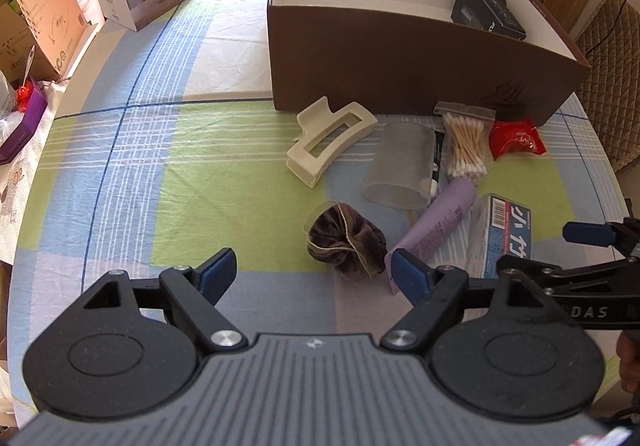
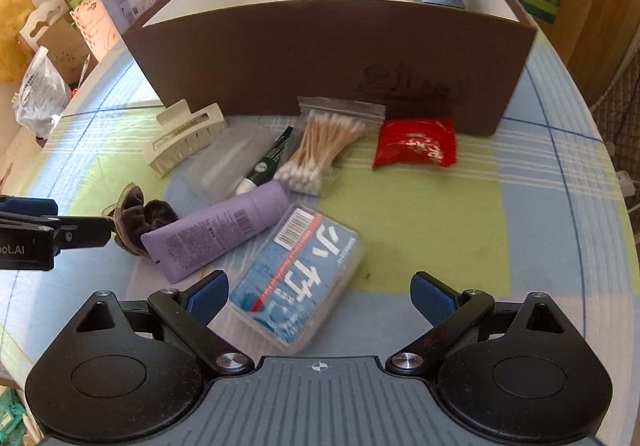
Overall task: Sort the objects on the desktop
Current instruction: 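Grasp the blue floss box with the right gripper while the left gripper grasps the brown scrunchie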
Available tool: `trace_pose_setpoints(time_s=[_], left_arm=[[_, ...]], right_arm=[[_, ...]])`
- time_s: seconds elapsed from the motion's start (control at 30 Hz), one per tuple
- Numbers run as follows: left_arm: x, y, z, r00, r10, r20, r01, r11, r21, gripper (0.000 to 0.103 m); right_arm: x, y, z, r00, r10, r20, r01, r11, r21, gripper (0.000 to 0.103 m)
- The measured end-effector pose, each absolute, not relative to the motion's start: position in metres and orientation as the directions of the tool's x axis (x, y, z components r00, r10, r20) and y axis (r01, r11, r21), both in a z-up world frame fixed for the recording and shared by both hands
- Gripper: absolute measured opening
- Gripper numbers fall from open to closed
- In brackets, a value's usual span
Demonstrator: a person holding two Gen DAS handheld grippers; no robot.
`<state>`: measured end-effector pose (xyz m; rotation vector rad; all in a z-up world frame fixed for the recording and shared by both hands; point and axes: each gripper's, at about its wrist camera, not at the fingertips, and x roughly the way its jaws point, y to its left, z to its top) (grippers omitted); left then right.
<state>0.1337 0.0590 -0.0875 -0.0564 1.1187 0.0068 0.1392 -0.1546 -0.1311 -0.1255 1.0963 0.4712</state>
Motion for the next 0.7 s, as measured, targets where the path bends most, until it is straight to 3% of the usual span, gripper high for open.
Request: trace_pose_setpoints(time_s=[0.3,0.47,0.7], left_arm=[[0.146,0.061,-0.101,0.423,-0.034,-0.906,-0.030,0.998,-0.051,0.082],[0.154,0.059,-0.108,0.415,-0.050,-0.909,-0.018,0.998,-0.063,0.081],[0.166,0.058,-0.120,0.408,-0.094,-0.908,-0.010,0.994,-0.108,0.071]], right_arm=[[0.147,-0.143,-0.151,0.359,0.295,-0.886,-0.443,0.889,0.116,0.093],[0.151,-0.150,-0.156,0.356,0.247,-0.901,-0.424,0.902,0.079,0.071],[0.157,-0.179,-0.156,0.406,0.176,-0.897,-0.376,0.927,0.012,0.066]])
